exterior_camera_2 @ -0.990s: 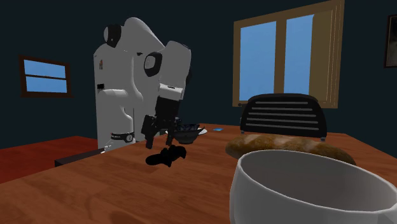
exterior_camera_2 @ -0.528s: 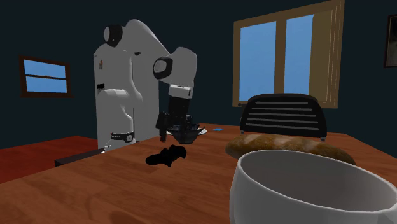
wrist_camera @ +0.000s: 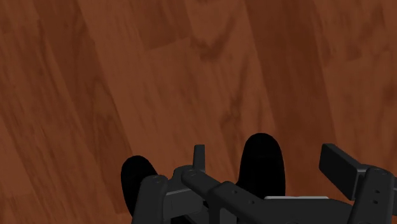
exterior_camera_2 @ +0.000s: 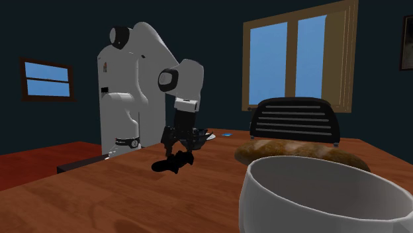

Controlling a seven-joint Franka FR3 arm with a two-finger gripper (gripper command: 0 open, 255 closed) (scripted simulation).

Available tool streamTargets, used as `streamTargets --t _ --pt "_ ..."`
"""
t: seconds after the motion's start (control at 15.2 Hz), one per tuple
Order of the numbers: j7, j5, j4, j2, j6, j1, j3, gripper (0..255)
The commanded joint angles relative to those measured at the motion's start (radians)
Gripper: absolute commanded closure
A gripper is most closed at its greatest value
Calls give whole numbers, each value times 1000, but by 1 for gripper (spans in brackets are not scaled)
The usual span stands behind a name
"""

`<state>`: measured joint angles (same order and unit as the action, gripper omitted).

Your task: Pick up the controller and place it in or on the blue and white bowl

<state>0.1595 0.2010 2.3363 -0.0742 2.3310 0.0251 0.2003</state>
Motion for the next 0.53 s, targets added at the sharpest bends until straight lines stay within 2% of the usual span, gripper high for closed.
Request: streamTargets --t 0.0,0.26,0.33,0.46 --pt "-1 0 0 -1 2 -1 0 0" --pt "-1 0 0 -1 2 -1 0 0" --pt "-1 0 0 -1 2 -1 0 255" --pt "-1 0 0 -1 2 -1 0 255"
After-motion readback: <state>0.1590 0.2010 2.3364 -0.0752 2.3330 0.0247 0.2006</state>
